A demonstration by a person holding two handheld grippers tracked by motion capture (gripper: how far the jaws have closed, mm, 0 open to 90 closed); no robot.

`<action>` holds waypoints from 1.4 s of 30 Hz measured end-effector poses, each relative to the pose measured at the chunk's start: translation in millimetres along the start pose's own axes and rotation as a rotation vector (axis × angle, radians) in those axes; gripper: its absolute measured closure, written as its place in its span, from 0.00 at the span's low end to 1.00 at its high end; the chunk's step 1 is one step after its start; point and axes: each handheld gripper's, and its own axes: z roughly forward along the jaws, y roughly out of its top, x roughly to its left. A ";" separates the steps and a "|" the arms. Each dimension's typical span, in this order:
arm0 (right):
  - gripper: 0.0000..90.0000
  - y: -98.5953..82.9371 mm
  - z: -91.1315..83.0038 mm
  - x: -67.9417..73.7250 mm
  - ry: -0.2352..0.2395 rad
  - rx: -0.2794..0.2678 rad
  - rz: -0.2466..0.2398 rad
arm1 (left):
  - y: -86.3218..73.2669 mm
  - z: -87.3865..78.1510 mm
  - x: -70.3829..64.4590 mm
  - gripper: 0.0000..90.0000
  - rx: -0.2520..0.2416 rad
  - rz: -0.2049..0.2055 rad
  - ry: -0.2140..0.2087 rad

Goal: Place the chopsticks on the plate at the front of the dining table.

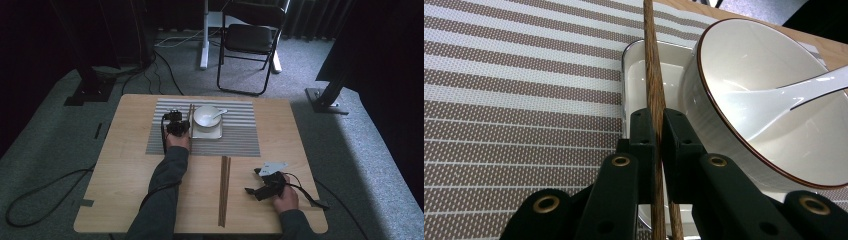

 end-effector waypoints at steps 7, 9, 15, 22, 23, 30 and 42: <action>0.13 0.0 0.0 0.0 0.000 0.000 0.000 | 1.1 2.6 1.8 0.93 0.006 -0.005 -0.001; 0.13 0.0 0.0 0.0 0.000 0.000 0.000 | 1.4 3.9 1.9 0.93 0.007 -0.002 0.000; 0.13 0.0 0.0 0.0 0.000 0.000 0.000 | 1.0 7.7 1.7 0.93 0.015 -0.002 0.000; 0.13 0.0 0.0 0.0 0.000 0.000 0.000 | 0.5 11.2 2.6 0.93 0.024 -0.004 0.002; 0.13 0.0 0.0 0.0 0.000 0.000 0.000 | 0.0 12.1 3.2 0.93 0.025 -0.011 0.004; 0.13 0.0 0.0 0.0 0.000 0.000 0.000 | -1.5 15.4 4.4 0.93 0.034 -0.017 0.006; 0.13 0.0 0.0 0.0 0.000 0.000 0.000 | 0.2 20.5 4.7 0.93 0.045 -0.022 0.017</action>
